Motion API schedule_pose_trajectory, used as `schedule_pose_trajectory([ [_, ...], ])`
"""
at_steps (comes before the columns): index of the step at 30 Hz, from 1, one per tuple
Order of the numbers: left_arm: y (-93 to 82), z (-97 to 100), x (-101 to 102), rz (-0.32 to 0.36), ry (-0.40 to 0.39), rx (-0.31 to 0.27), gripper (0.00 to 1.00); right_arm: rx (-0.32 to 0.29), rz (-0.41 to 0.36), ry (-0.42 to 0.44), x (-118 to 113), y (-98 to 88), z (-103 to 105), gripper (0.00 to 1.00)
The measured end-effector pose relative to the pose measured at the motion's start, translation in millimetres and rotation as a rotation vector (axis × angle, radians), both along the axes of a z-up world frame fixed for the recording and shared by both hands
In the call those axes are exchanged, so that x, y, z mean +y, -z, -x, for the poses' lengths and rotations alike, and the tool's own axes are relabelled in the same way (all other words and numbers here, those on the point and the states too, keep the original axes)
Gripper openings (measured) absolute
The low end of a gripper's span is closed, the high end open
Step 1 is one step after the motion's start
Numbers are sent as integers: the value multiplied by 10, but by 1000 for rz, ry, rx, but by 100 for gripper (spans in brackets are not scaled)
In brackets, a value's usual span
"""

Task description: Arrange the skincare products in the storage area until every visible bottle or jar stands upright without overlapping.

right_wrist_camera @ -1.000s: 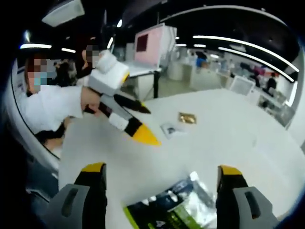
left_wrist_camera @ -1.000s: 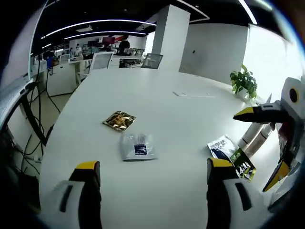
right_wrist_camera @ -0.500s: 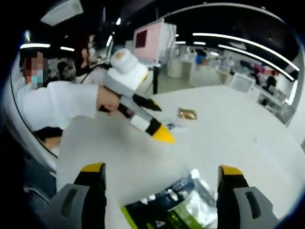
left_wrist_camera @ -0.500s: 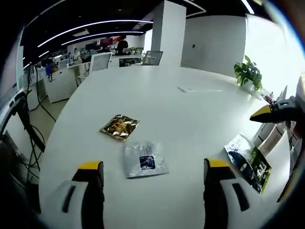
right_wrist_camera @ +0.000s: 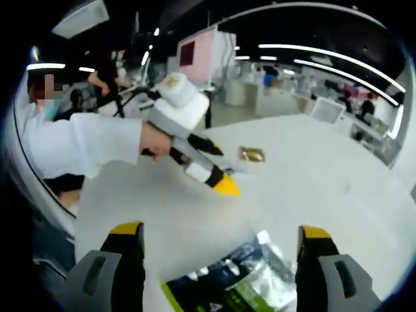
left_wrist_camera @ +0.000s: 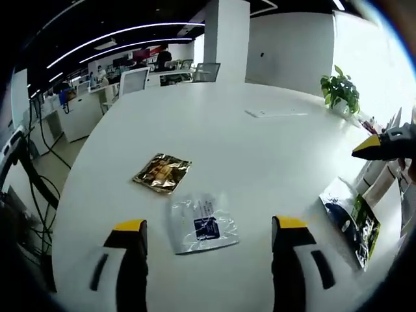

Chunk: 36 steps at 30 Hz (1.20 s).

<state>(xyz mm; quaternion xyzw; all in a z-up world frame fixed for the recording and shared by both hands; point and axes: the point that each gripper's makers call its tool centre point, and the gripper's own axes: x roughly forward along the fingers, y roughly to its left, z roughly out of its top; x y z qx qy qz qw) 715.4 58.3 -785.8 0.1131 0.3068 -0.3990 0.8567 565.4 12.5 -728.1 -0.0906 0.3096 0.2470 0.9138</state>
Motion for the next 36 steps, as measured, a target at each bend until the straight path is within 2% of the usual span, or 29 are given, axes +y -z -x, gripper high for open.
schedule_pose_trajectory([
  [7,15,-27,21,-12,6,1,64,-1,-1,5,-12,6,-12,98],
  [14,58,-50,65,-66,28,-20,59,1,1,4,9,18,-12,98],
  [23,29,-29,-4,-60,55,-39,55,1,0,1,41,22,10,98],
  [30,-19,31,29,-62,91,-45,42,3,2,2,46,31,44,98],
  [36,-19,48,40,-68,98,-47,41,-4,2,-1,57,7,45,98],
])
